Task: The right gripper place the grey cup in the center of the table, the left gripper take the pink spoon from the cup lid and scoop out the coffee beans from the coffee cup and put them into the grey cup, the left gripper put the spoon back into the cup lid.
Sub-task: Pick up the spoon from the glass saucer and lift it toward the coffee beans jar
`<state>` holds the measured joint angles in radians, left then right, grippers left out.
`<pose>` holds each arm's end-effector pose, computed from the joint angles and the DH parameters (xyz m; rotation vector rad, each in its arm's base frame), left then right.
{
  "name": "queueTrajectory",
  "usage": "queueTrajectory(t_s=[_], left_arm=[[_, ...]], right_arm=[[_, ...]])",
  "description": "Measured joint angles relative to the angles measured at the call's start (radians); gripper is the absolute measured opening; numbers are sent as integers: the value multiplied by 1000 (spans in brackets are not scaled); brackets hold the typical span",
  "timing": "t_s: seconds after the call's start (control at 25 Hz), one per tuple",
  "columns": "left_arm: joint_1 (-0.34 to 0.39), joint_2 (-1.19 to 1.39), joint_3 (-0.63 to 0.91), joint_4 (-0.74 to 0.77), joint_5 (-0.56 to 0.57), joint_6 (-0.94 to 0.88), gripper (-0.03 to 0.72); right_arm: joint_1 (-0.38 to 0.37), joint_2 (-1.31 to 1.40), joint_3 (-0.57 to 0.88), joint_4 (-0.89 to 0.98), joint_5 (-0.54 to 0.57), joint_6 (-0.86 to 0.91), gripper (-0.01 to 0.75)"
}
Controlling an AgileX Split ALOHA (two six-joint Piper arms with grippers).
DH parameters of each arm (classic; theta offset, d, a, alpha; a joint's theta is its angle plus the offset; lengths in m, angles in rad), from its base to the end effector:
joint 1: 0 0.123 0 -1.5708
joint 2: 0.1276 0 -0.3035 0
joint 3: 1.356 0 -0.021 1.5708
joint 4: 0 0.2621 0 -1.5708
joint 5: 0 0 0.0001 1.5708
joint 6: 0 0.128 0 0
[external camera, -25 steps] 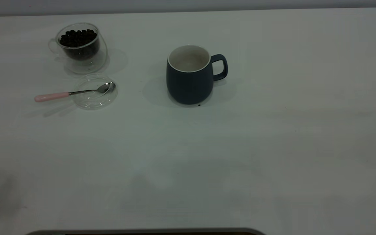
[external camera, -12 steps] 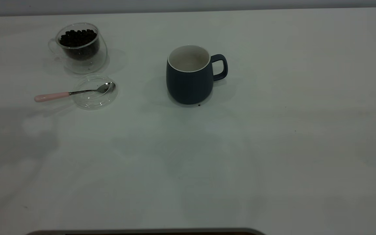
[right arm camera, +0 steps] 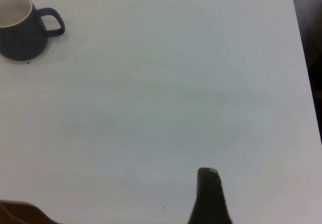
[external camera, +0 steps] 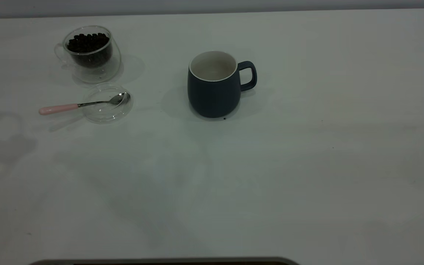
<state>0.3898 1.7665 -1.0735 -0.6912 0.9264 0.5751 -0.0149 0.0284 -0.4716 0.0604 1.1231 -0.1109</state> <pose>0.3412 0.0696 0.1702 -0.3182 2.7536 -0.6774 0.0218 0.0066 0.2495 -0.1068 2.1592 0.0014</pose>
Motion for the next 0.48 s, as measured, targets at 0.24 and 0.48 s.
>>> queueTrajectory(t_s=[0.24,0.48], left_arm=[[114,131,31,-99,-40,164,718],[167,280,83,-291,-138,402,717]], right_arm=[[0,0,0,0,0,0,591],[0,0,0,0,0,0,591]])
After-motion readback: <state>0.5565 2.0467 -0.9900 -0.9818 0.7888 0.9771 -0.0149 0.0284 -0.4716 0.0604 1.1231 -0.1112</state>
